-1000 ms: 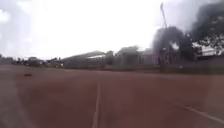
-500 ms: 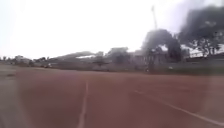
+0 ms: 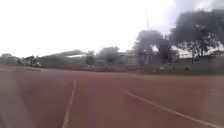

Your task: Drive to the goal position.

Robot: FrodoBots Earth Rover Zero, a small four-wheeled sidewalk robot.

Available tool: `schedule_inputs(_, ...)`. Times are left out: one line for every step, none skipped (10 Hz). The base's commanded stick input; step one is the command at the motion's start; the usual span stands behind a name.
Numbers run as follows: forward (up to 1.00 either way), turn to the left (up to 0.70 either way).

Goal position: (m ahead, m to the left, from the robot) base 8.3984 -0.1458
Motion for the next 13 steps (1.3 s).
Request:
schedule_inputs(0.70, 0.00)
schedule_inputs(0.70, 0.00)
schedule_inputs(0.70, 0.00)
schedule_inputs(0.70, 0.00)
schedule_inputs(0.70, 0.00)
schedule_inputs(0.70, 0.00)
schedule_inputs(0.70, 0.00)
schedule_inputs(0.70, 0.00)
schedule_inputs(0.70, 0.00)
schedule_inputs(0.70, 0.00)
schedule_inputs(0.70, 0.00)
schedule_inputs(0.70, 0.00)
schedule_inputs(0.70, 0.00)
